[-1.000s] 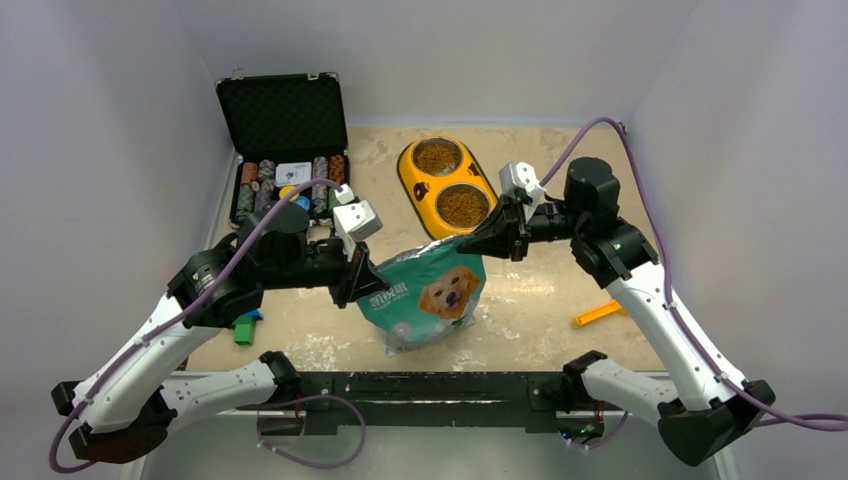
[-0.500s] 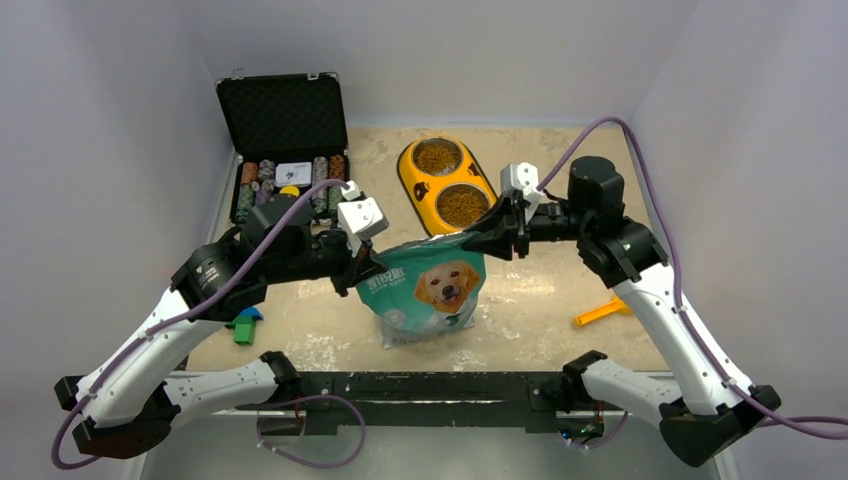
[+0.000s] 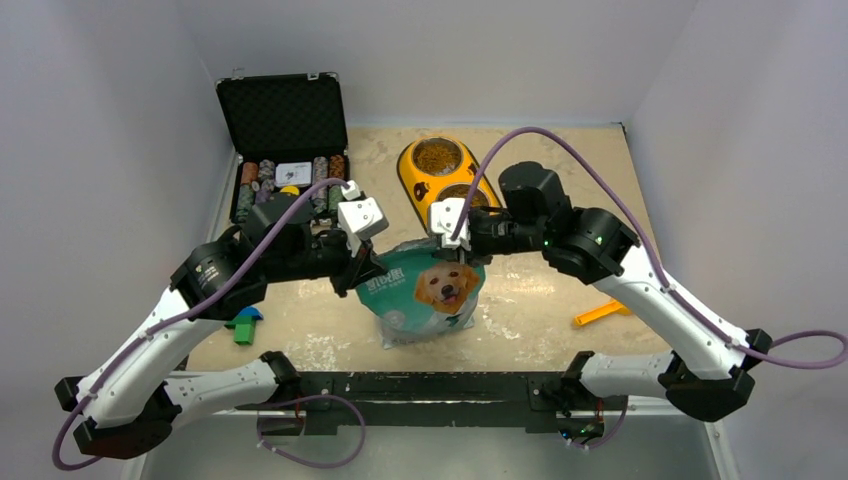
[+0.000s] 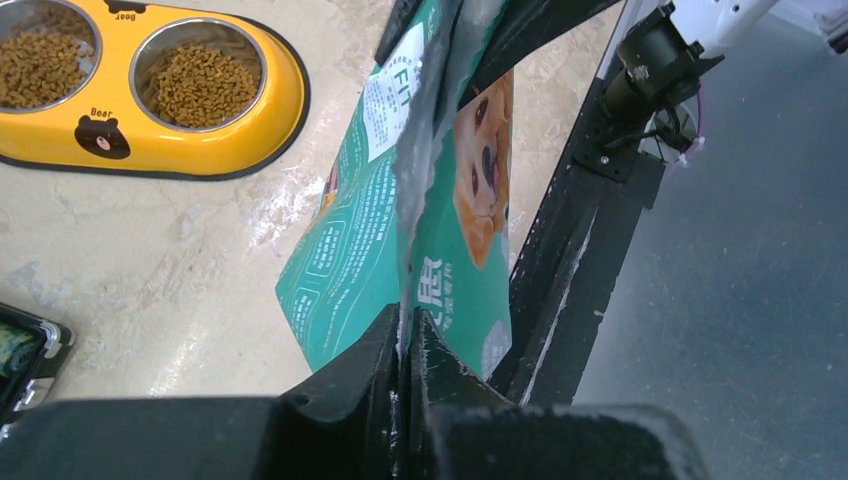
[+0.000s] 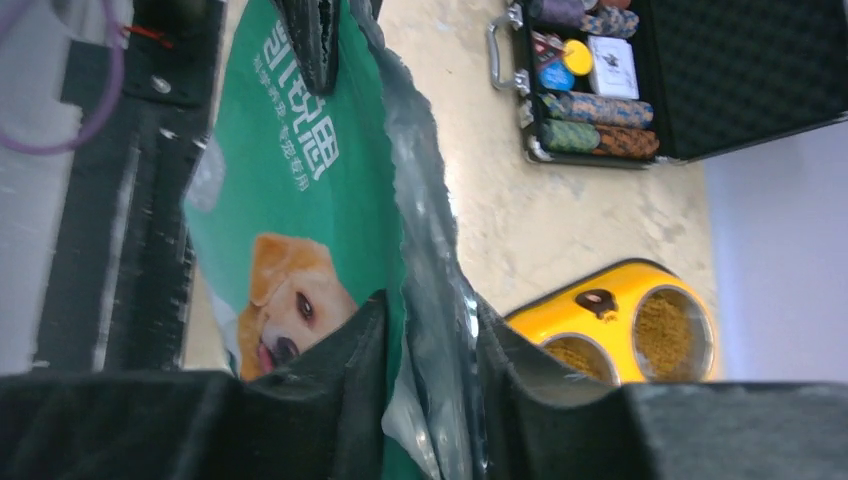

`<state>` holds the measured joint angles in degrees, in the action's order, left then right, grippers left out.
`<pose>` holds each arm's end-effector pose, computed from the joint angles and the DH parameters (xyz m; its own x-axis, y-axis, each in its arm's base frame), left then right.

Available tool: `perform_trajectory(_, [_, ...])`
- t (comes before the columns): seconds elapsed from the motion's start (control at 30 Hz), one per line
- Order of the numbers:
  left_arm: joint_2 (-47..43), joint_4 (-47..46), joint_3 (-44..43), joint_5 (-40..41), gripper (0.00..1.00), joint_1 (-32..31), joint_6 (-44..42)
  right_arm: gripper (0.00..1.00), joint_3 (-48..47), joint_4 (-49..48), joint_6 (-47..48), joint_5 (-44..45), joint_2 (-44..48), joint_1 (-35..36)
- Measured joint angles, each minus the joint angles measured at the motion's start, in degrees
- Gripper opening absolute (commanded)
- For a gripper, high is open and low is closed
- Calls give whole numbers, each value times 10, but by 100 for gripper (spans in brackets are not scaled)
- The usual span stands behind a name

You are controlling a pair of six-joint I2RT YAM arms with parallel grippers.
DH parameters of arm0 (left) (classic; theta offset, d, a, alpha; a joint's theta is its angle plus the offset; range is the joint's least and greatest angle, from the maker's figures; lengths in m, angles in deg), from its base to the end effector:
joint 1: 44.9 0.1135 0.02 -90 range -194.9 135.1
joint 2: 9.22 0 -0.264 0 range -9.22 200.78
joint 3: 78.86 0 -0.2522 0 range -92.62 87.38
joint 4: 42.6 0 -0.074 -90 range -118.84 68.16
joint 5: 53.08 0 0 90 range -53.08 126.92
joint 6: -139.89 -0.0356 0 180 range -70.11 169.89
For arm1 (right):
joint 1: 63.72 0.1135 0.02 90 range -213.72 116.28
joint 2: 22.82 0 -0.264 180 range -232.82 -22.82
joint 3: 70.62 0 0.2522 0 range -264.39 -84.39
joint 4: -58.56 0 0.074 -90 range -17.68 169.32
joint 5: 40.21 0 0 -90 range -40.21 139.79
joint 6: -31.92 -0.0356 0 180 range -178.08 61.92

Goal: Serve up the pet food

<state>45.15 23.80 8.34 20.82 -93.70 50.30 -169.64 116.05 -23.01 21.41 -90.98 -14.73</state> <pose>0.0975 -0.1264 0.4341 -0.3153 0.3497 -0.8822 0.8820 0.4511 -0.1364 0.1398 0.1865 0.4407 0.3009 -0.4243 -0.8540 -0.9406 0.0158 -0.3393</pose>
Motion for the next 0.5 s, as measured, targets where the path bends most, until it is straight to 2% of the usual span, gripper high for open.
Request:
perform_trajectory(0.17, [25, 5, -22, 13, 40, -5, 20, 18, -39, 45, 37, 113, -25, 37])
perform_trajectory(0.2, [35, 4, -28, 18, 42, -11, 24, 15, -43, 50, 42, 127, -27, 41])
perform_trajectory(0.27, [47, -3, -29, 27, 44, -19, 30, 1, -50, 59, 49, 145, -29, 44])
perform_trajectory(0.33, [53, -12, -29, 33, 38, -23, 33, 0, -58, 73, 55, 155, -28, 47])
perform_trajectory(0.4, [54, -18, -29, 35, 16, -23, 32, 0, -62, 82, 61, 157, -28, 48])
perform_trajectory(0.43, [54, -21, -29, 37, 9, -23, 30, 0, -64, 86, 65, 158, -28, 48])
perform_trajectory(0.5, [58, -23, -30, 45, 3, -23, 22, 0, -64, 94, 74, 158, -26, 50])
